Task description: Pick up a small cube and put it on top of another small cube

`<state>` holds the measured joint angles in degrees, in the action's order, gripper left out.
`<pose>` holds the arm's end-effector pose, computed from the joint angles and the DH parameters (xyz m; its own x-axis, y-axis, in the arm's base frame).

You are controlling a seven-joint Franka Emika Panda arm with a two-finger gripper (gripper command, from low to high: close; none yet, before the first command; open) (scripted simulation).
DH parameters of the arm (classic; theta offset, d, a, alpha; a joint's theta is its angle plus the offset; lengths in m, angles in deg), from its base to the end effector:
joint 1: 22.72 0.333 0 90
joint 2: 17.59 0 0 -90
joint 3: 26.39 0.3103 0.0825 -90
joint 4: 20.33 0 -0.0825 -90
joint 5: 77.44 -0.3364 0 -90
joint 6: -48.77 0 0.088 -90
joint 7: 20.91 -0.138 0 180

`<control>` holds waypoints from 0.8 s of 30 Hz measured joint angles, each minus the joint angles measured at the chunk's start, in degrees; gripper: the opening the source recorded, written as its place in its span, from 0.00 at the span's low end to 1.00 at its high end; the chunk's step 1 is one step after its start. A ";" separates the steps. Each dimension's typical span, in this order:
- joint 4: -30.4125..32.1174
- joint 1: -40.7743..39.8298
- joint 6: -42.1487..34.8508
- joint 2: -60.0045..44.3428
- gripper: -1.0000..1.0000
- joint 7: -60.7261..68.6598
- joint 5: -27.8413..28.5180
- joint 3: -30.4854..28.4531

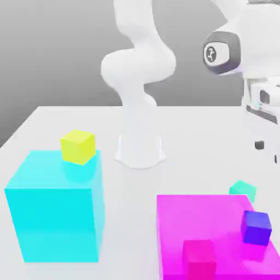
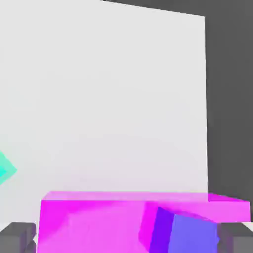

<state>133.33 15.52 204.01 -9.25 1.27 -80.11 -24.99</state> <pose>0.3137 0.2582 0.3015 0.4972 0.8512 0.1678 0.8589 -0.5103 0.0436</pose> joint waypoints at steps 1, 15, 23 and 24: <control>0.82 0.96 0.88 -1.40 0.50 2.41 0.09 0.50; 3.81 9.19 17.58 -23.70 0.00 13.71 6.46 0.37; 4.28 8.83 15.17 -20.93 0.00 14.11 5.98 0.84; 4.61 8.62 13.61 -19.04 0.00 14.47 5.51 1.16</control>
<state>137.94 24.15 217.62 -28.29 15.75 -74.60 -23.82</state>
